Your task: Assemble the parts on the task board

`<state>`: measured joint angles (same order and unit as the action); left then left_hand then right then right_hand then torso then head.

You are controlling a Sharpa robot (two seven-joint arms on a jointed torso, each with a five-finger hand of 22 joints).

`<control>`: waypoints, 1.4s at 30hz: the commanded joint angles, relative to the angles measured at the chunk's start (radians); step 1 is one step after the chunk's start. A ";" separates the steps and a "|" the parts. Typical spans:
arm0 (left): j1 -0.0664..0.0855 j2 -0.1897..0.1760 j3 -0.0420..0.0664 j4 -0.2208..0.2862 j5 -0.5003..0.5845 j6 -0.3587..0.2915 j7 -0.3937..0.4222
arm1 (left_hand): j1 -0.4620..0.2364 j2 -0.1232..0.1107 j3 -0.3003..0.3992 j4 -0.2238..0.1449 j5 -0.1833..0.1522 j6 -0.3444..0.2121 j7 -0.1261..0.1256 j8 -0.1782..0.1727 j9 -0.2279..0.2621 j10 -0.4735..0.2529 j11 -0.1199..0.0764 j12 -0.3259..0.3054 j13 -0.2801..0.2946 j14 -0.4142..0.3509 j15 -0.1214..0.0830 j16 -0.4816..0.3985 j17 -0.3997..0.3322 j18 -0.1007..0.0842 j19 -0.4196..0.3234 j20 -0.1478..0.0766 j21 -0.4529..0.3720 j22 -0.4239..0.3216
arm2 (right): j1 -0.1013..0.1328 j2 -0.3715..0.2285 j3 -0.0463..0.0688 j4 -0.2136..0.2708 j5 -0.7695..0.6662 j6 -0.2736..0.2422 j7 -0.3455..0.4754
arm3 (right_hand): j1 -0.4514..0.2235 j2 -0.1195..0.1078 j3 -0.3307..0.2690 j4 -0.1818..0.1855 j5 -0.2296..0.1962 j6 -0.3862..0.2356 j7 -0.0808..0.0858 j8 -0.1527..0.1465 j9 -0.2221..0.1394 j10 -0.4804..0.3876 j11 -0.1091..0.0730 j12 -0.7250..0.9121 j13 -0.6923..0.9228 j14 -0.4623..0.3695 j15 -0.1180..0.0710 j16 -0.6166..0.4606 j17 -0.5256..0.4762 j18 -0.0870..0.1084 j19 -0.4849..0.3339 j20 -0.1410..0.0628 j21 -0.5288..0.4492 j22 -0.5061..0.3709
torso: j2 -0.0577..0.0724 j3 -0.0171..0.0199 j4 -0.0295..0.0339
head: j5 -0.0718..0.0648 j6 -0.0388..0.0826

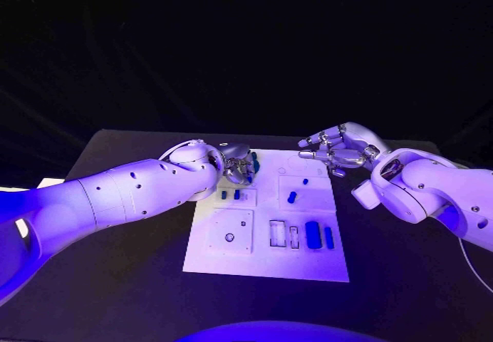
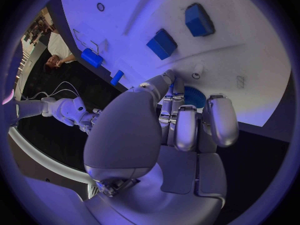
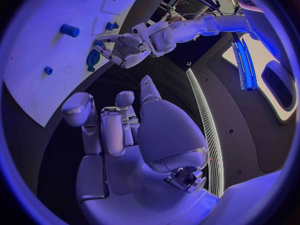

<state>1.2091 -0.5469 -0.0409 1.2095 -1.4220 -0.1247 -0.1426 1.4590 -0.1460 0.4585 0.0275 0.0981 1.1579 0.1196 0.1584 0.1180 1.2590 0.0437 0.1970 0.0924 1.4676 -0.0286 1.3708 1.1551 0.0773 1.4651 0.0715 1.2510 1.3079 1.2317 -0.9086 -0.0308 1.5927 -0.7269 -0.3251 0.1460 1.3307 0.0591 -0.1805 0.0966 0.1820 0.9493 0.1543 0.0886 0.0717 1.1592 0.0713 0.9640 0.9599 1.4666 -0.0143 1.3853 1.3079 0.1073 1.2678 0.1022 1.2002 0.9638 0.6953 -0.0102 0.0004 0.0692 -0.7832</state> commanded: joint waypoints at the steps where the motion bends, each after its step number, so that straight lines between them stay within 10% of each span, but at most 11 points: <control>1: 0.003 -0.020 0.012 0.032 0.055 -0.026 0.029 | -0.013 -0.002 0.008 -0.002 -0.003 0.010 0.000 -0.004 -0.001 0.008 0.001 -0.006 0.001 0.025 -0.006 -0.005 -0.002 -0.010 0.022 -0.005 0.004 0.067 | -0.001 0.002 0.000 -0.001 -0.008 0.014 0.006 | 0.007 0.008 -0.007 0.001 0.001 -0.006 0.002 0.006 0.000 -0.006 -0.001 0.001 0.001 0.039 0.008 -0.003 0.005 0.014 -0.006 -0.003 -0.006 -0.001 | -0.001 0.0006 0.0013 | 0.001 0.001; 18: 0.009 -0.125 0.027 0.082 0.099 0.019 0.041 | -0.029 -0.008 0.016 -0.005 -0.004 0.009 0.001 -0.013 -0.005 0.009 0.003 -0.018 0.002 0.026 -0.005 -0.003 0.002 -0.011 0.022 -0.004 0.006 0.070 | -0.004 0.000 0.000 -0.004 -0.008 0.015 0.005 | 0.007 0.008 -0.007 0.001 0.001 -0.006 0.002 0.006 0.000 -0.006 -0.001 0.001 0.001 0.039 0.008 -0.003 0.005 0.014 -0.006 -0.003 -0.006 -0.001 | -0.002 0.0013 0.0074 | 0.004 0.005; 42: 0.003 -0.107 0.023 0.044 0.071 0.071 0.030 | -0.031 -0.008 0.018 -0.006 -0.004 0.009 0.001 -0.013 -0.005 0.010 0.003 -0.019 0.003 0.026 -0.005 -0.003 0.002 -0.010 0.022 -0.004 0.005 0.070 | -0.005 0.003 0.000 -0.004 -0.008 0.016 0.005 | 0.006 0.009 -0.009 0.002 0.001 -0.006 0.002 0.006 0.000 -0.006 -0.001 0.001 0.001 0.039 0.008 -0.004 0.005 0.014 -0.006 -0.003 -0.006 -0.001 | -0.001 0.0015 0.0063 | 0.009 0.001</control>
<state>1.2124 -0.6563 -0.0180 1.2535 -1.3403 -0.0821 -0.1155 1.4388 -0.1556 0.4696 0.0217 0.0961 1.1645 0.1194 0.1464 0.1121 1.2634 0.0463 0.1813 0.0939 1.4676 -0.0285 1.3708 1.1563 0.0775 1.4650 0.0716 1.2509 1.3075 1.2274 -0.9069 -0.0308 1.5878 -0.7270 -0.3233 0.1459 1.3347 0.0630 -0.1834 0.0995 0.1820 0.9493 0.1543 0.0886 0.0717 1.1596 0.0718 0.9640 0.9600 1.4666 -0.0143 1.3853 1.3074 0.1073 1.2678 0.1022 1.2002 0.9638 0.6951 -0.0085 0.0060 0.0787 -0.7820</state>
